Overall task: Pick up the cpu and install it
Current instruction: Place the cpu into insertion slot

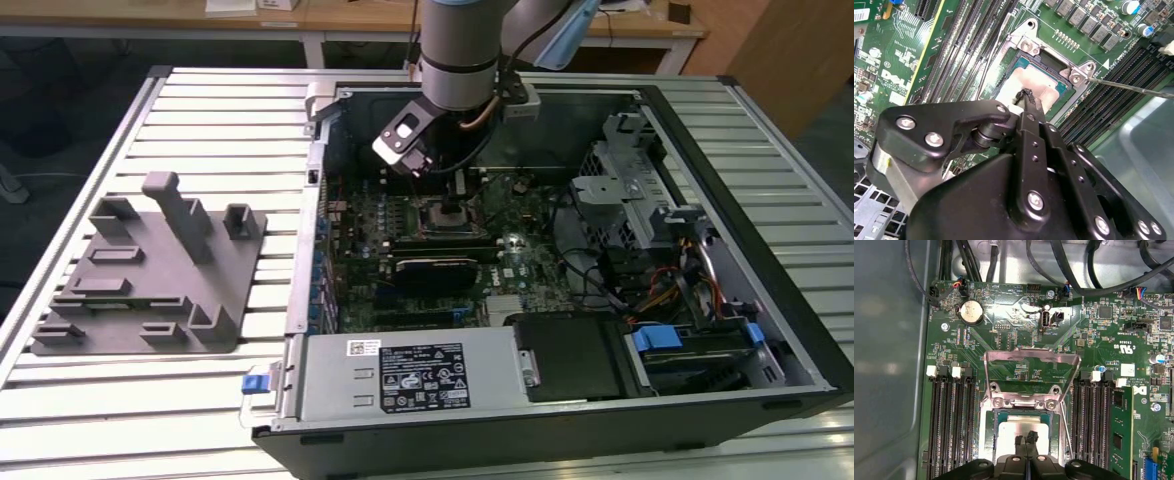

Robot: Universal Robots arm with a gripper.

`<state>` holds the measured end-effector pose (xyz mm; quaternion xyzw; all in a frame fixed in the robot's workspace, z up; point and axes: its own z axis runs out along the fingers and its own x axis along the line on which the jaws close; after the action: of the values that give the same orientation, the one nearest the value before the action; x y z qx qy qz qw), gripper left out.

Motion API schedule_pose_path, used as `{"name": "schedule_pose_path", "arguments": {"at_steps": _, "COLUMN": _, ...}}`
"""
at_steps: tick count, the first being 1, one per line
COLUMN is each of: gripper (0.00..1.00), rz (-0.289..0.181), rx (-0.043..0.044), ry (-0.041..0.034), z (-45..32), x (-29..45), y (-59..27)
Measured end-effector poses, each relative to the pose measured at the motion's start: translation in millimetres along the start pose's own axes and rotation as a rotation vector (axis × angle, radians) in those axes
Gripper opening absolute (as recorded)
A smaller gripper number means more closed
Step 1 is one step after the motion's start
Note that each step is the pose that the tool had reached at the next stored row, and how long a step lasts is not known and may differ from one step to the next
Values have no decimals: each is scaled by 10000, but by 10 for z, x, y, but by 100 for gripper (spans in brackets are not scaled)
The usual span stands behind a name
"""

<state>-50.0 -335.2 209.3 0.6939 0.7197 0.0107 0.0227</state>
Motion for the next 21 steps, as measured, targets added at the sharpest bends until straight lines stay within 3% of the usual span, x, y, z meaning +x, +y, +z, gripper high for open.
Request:
{"name": "schedule_pose_path", "arguments": {"at_steps": 5, "gripper": 11, "rz": 6, "rx": -1, "ry": 0, "z": 3, "x": 0, "y": 0}}
{"name": "schedule_pose_path", "arguments": {"at_steps": 10, "gripper": 11, "rz": 317, "rx": 5, "ry": -2, "z": 36, "x": 1, "y": -2}}
{"name": "schedule_pose_path", "arguments": {"at_steps": 21, "gripper": 11, "rz": 320, "rx": 6, "ry": 10, "z": 94, "x": 1, "y": -4}}
